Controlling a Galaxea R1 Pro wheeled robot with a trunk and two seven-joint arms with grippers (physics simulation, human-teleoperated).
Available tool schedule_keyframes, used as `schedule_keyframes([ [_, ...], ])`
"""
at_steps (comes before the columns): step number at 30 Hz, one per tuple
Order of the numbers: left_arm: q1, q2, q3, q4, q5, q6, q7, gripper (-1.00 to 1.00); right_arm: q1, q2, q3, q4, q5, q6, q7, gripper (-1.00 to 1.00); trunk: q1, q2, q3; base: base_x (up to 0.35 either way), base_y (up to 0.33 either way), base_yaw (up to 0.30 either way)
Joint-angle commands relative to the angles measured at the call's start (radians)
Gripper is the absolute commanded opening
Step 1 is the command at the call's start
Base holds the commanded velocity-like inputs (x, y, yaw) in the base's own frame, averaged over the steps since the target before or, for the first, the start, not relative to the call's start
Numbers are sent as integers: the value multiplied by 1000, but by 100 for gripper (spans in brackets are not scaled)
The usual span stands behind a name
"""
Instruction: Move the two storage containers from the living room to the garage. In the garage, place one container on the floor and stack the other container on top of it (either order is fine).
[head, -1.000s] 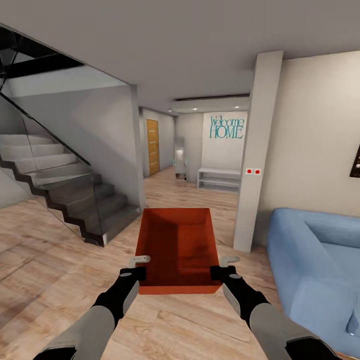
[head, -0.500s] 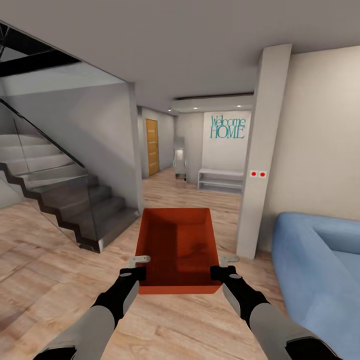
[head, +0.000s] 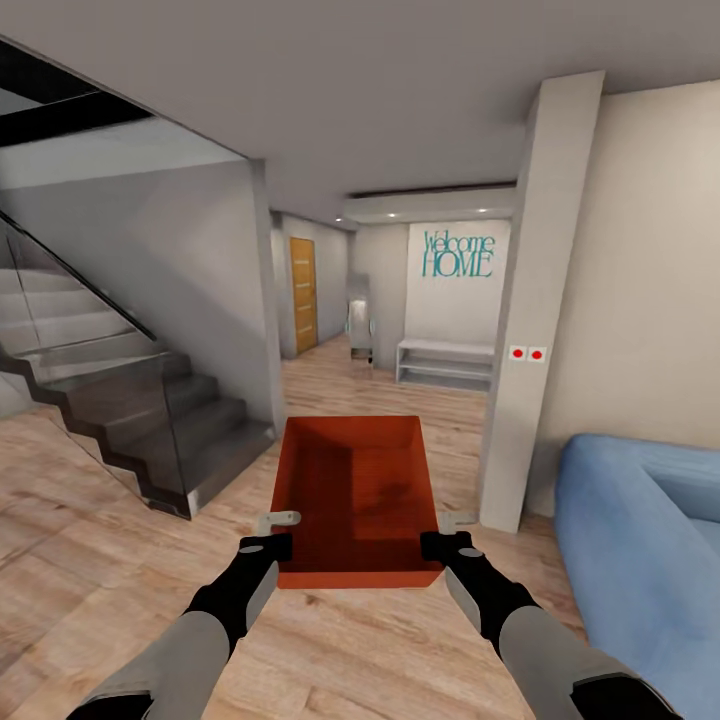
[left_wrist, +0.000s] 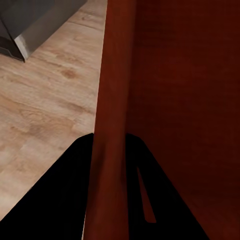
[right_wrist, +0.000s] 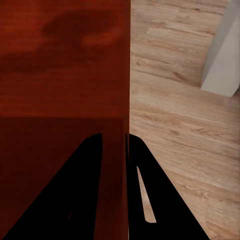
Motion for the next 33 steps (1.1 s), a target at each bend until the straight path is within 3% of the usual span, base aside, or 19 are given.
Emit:
schedule_keyframes([
  [1,-1,-2,29,-41,-29,8,42,-100,1,6,6,0,-22,5,1,-100,1,-1,0,322,0,0],
  [10,-1,4,29,-41,-27,8,42,-100,1,6,6,0,-21,5,1,-100,1,-1,0,322,0,0],
  [17,-1,11,29,-42,43,8,40,-100,1,6,6,0,-21,5,1,-100,1,-1,0,322,0,0],
  [33,-1,12,27,-41,48,8,40,-100,1,6,6,0,-21,5,1,-100,1,-1,0,322,0,0],
])
